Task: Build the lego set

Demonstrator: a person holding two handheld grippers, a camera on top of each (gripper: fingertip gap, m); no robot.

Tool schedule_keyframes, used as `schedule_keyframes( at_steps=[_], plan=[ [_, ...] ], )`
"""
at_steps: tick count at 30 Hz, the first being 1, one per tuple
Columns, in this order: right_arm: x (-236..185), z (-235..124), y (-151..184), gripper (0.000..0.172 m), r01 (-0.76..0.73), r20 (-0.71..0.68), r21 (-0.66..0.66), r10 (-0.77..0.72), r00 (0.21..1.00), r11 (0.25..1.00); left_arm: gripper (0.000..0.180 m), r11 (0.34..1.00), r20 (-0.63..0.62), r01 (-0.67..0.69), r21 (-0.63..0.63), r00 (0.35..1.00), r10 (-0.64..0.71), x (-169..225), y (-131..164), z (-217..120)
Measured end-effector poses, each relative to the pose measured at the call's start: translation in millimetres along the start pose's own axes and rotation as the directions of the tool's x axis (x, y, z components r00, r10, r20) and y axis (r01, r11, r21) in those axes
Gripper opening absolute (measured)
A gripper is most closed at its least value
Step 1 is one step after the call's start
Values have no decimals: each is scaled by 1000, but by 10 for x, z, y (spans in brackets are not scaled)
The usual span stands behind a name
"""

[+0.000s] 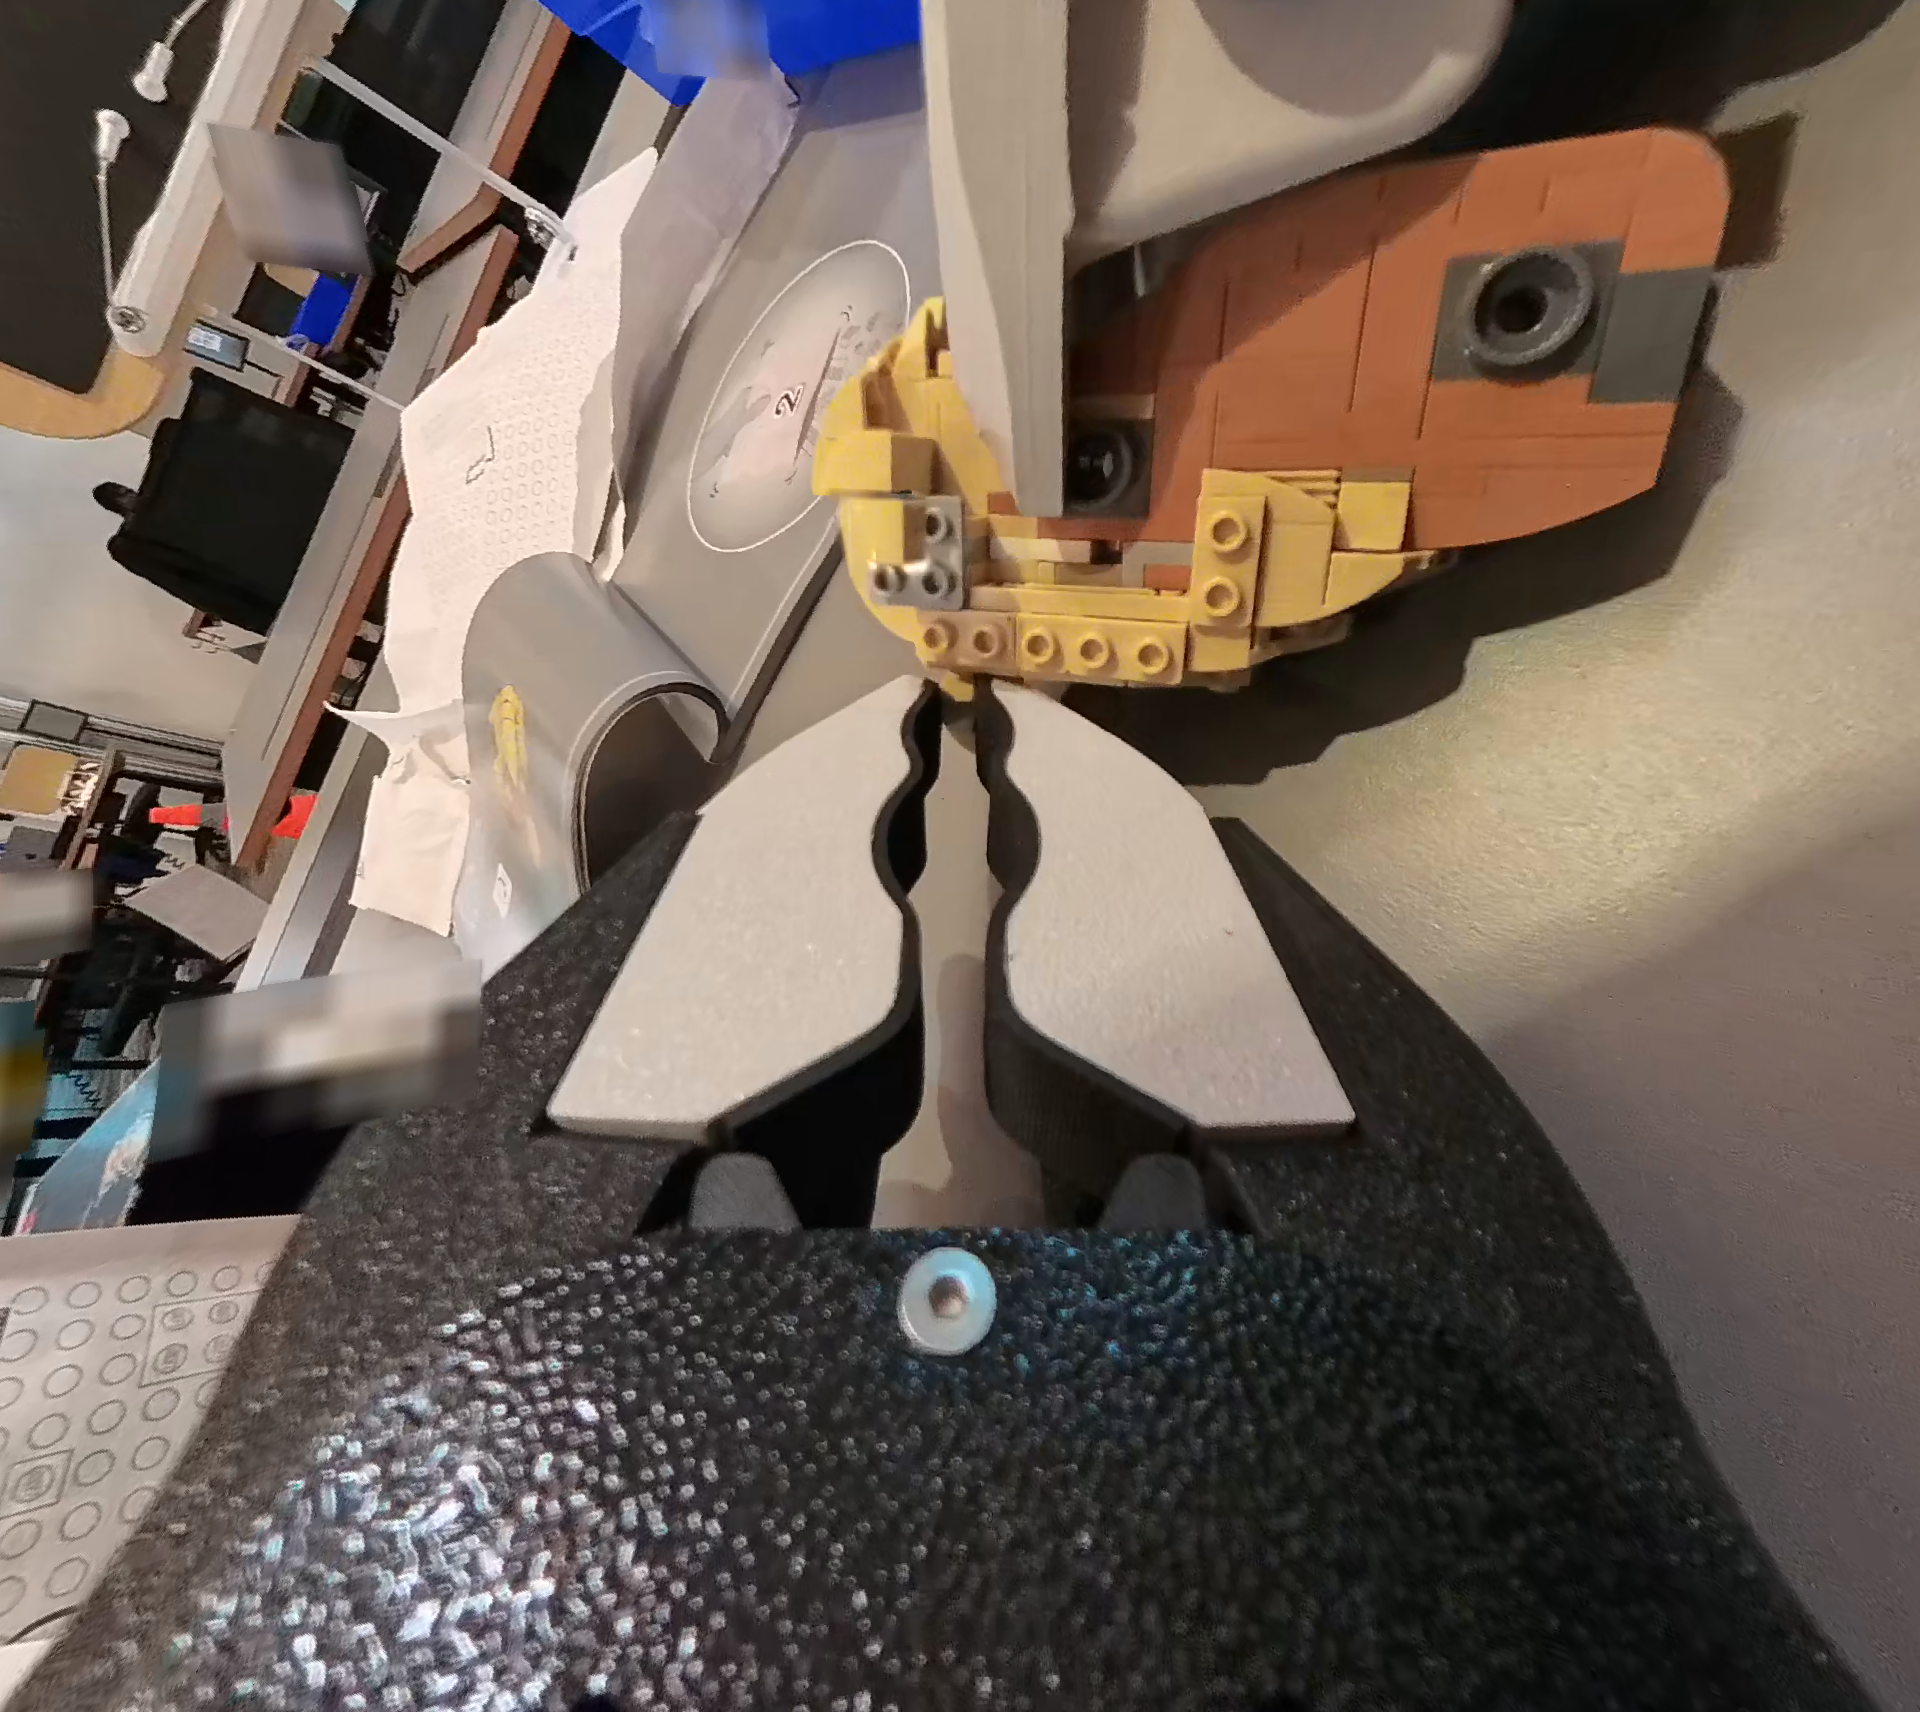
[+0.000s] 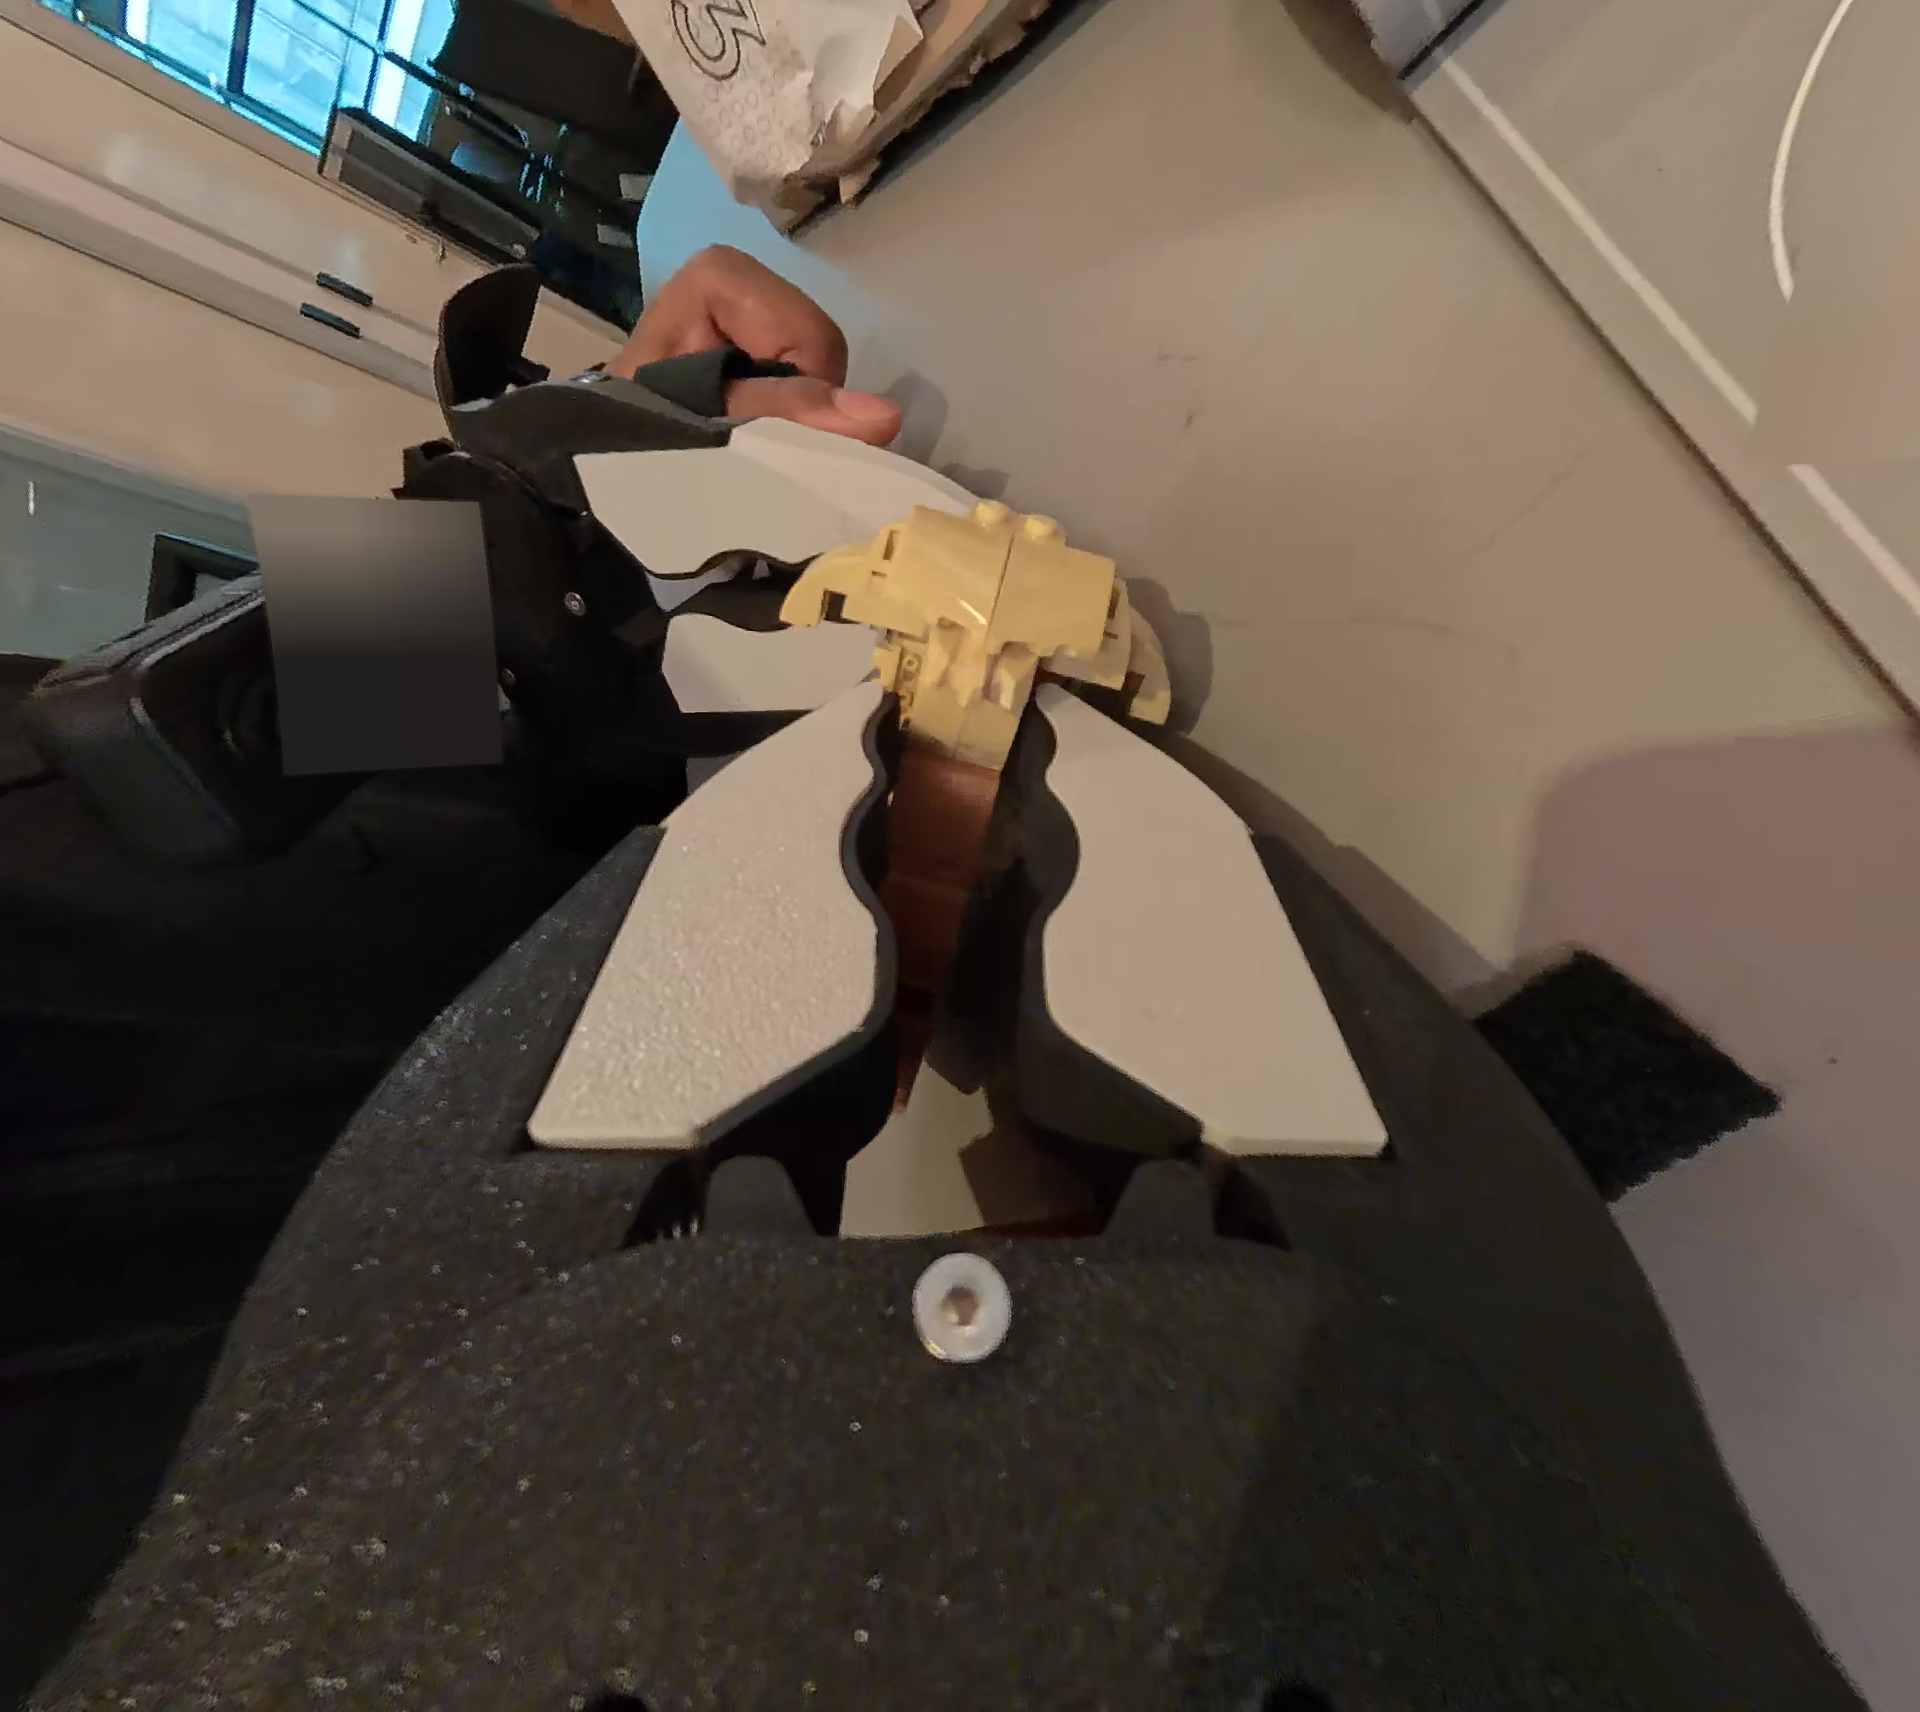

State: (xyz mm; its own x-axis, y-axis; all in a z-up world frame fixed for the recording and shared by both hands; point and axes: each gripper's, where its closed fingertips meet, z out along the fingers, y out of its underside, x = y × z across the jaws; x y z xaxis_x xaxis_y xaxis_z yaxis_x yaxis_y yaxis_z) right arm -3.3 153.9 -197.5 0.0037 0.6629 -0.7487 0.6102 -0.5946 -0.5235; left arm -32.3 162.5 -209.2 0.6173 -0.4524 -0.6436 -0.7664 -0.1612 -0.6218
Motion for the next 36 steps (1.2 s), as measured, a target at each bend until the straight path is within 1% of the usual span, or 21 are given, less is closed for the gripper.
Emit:
schedule_keyframes(
  at_steps=[2,4,7,9,12,14,19,22,26,32,36],
  plan=[
    [1,-23,-40,20,0,1,42,0,1000,999,6,999,16,30,-12,999,-30,-48,26,-4],
    [-8,-54,-91,19,-29,32,94,27,999,995,6,997,56,77,-10,996,-76,-144,52,-29],
    [-105,-125,-209,17,-154,172,185,122,978,971,6,977,113,191,93,973,-201,-333,-56,-134],
    [-76,-138,-234,17,-210,186,213,171,967,954,5,965,154,209,162,960,-234,-445,-177,-228],
    [-59,-167,-279,18,-243,195,258,196,961,935,5,967,221,164,195,953,-207,-545,-343,-327],
    [-52,-180,-296,18,-260,199,284,209,957,923,5,974,224,134,184,959,-174,-533,-435,-330],
    [-115,-175,-277,18,-323,255,313,249,934,893,6,998,266,37,49,963,-49,-537,-450,-276],
    [-115,-178,-277,18,-349,263,337,269,927,874,6,1000,266,5,17,964,-9,-527,-501,-273],
    [-147,-171,-260,18,-379,287,356,286,914,854,6,997,237,-40,-62,970,54,-483,-501,-244],
    [-156,-180,-249,18,-386,277,398,292,916,832,6,990,209,-88,-112,972,110,-465,-565,-222],
    [-152,-181,-229,18,-407,282,403,312,907,820,6,982,216,-113,-152,966,145,-460,-555,-169]
  ],
)
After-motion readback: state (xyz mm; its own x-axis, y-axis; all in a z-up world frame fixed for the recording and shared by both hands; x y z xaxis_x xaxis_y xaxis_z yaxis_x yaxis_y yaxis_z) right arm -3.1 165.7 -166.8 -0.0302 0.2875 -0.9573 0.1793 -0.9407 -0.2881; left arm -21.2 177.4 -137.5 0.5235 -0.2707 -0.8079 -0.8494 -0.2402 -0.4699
